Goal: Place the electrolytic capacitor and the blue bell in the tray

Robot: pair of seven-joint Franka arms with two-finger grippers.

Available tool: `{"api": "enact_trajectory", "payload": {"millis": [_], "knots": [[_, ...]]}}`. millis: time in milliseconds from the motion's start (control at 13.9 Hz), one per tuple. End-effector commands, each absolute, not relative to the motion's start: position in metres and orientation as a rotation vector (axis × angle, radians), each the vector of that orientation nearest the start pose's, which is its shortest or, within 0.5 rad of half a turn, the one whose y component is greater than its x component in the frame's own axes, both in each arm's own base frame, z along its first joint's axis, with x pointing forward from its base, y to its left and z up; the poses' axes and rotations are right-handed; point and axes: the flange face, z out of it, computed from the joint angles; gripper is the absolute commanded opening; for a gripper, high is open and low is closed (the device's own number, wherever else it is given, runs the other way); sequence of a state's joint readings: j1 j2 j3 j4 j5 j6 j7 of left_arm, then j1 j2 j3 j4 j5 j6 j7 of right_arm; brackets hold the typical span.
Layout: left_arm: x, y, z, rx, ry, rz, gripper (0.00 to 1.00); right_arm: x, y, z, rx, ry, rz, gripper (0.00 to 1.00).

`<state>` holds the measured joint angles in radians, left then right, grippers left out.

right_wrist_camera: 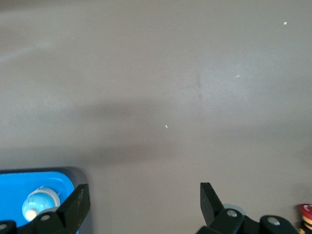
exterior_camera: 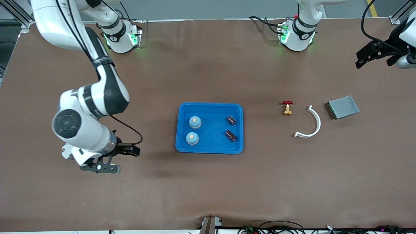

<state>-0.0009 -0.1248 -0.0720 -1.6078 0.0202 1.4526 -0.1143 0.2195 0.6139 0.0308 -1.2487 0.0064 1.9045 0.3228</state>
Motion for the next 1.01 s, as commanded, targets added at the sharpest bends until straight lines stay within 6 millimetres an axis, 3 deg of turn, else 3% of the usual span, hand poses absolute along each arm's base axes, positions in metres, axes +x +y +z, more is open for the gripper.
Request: {"api": "enact_trajectory", "payload": {"millis": [0,288,935], "knots": [[0.497,-0.033,0.668,-3.112,-0.057,0.030,1.00,0.704,0.146,0.440,-3.064,0.085,-0.022,1.00],[0.499,-0.028,0.664,-3.111,-0.076,0.042,1.00,0.693,0.103,0.482,-3.071,0.060,-0.007,1.00],[0.501,-0.027,0.662,-3.109,-0.076,0.047,1.00,0.653,0.029,0.574,-3.070,0.155,-0.026,1.00]]}}
